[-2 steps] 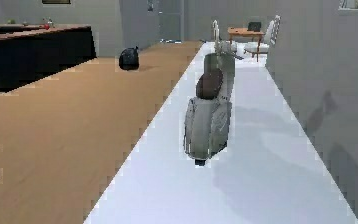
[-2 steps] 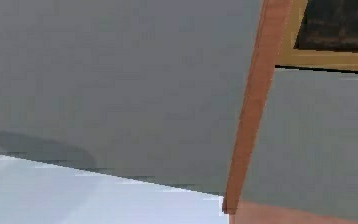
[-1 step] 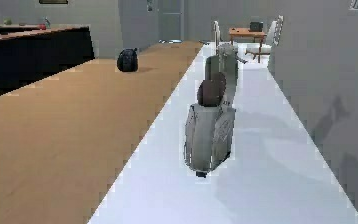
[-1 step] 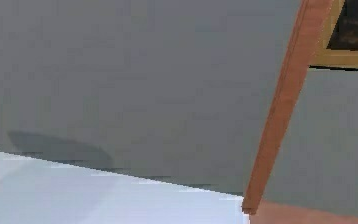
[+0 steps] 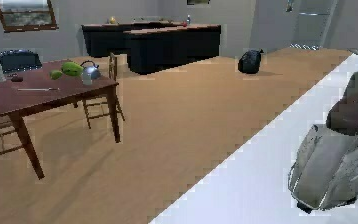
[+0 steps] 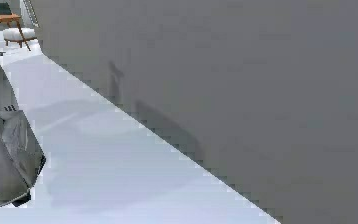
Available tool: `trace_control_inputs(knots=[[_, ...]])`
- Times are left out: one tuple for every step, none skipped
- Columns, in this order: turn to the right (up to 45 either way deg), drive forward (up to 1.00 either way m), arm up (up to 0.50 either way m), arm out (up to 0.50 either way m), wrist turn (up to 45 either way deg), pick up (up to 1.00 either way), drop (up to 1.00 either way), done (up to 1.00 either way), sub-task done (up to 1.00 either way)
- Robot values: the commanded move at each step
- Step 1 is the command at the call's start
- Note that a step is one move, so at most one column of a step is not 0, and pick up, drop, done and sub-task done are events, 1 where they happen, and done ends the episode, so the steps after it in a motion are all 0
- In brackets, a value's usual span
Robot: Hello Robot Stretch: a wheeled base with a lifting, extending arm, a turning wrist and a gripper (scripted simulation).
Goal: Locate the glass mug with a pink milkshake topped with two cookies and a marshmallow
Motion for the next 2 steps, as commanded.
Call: trace_control_inputs(knots=[[0.0, 1.00, 0.00, 0.00, 0.0, 0.00, 0.00, 0.00, 0.00], [0.0, 1.00, 0.00, 0.00, 0.0, 0.00, 0.00, 0.00, 0.00]])
